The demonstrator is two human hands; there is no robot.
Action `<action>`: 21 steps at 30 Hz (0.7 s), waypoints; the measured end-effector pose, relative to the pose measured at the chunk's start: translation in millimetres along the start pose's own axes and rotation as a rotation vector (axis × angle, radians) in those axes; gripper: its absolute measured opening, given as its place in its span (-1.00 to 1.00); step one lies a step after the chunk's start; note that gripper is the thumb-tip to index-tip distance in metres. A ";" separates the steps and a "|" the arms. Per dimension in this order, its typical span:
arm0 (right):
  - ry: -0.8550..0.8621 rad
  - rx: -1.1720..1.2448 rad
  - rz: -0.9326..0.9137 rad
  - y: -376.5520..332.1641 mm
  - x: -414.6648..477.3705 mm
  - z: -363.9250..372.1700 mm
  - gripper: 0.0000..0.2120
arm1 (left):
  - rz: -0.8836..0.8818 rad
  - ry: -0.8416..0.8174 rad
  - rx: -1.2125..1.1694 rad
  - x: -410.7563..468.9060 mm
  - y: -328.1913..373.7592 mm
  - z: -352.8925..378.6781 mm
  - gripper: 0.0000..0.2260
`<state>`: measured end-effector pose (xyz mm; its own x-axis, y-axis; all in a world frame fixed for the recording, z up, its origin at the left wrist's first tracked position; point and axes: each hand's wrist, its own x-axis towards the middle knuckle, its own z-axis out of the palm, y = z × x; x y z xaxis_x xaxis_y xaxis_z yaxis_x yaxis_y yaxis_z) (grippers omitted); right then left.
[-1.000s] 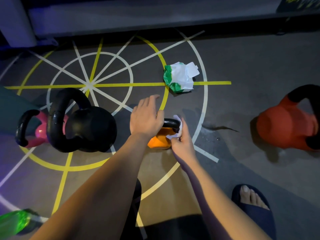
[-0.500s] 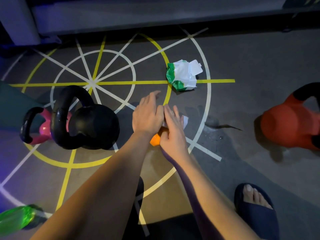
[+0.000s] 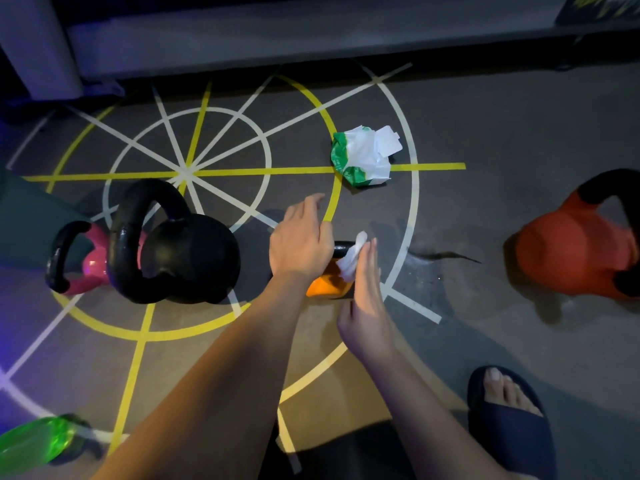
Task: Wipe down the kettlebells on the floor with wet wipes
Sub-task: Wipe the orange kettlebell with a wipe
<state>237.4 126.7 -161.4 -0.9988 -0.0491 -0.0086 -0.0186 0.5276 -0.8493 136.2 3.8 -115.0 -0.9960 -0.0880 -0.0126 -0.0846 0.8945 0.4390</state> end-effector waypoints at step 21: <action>-0.150 -0.393 -0.057 -63.1 36.3 13.4 -0.25 | -0.494 -0.076 -0.770 -49.9 -52.7 -1.6 -0.62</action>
<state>203.0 80.3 -115.2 -0.9783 -0.1954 -0.0690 -0.1190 0.8021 -0.5852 190.4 -39.6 -136.1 -0.8531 -0.3288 -0.4051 -0.4866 0.2213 0.8451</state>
